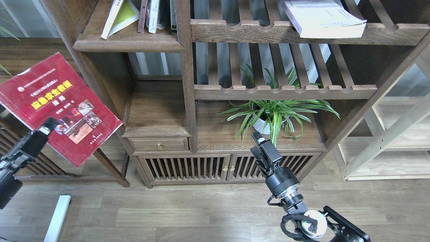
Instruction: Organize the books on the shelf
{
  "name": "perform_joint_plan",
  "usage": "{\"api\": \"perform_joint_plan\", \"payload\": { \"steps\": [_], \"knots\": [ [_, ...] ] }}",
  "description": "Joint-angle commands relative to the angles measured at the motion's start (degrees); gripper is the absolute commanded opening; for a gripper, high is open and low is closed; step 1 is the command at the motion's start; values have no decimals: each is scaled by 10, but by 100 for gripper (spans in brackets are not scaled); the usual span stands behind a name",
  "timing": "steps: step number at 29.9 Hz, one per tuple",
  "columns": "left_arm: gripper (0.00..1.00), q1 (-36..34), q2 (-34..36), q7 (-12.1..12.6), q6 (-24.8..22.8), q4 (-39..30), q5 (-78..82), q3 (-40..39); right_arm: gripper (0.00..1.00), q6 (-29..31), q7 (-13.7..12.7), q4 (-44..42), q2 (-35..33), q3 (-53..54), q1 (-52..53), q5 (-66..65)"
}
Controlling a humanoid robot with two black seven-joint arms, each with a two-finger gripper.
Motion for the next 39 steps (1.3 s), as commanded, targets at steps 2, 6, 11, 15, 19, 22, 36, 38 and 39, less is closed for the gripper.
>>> {"api": "perform_joint_plan", "payload": {
  "steps": [2,6,11,15,19,22,36,38,39],
  "knots": [
    [2,-4,-4,0,0,-2,33,-44,99,0,0,0,1,-1,1,-1],
    [2,-18,-4,0,0,-2,46,-81,99,0,0,-2,3,-4,1,-4],
    [3,-40,0,0,0,-2,46,-91,99,0,0,-4,9,-20,2,-4],
    [3,-63,6,0,0,-2,49,-91,99,0,0,-6,11,-20,2,-5],
    [3,-87,8,0,0,-2,49,-85,99,0,0,-10,11,-19,2,-5],
    [3,-103,11,0,0,-3,49,-84,99,0,0,-13,12,-19,2,-5],
    [5,-198,145,0,93,0,58,-11,99,0,0,-20,24,-19,5,-6],
    [5,-214,155,0,106,3,58,0,99,0,0,-20,24,-18,5,-5],
    [5,-224,160,0,111,5,58,4,99,0,0,-20,24,-18,5,-6]
  ]
}}
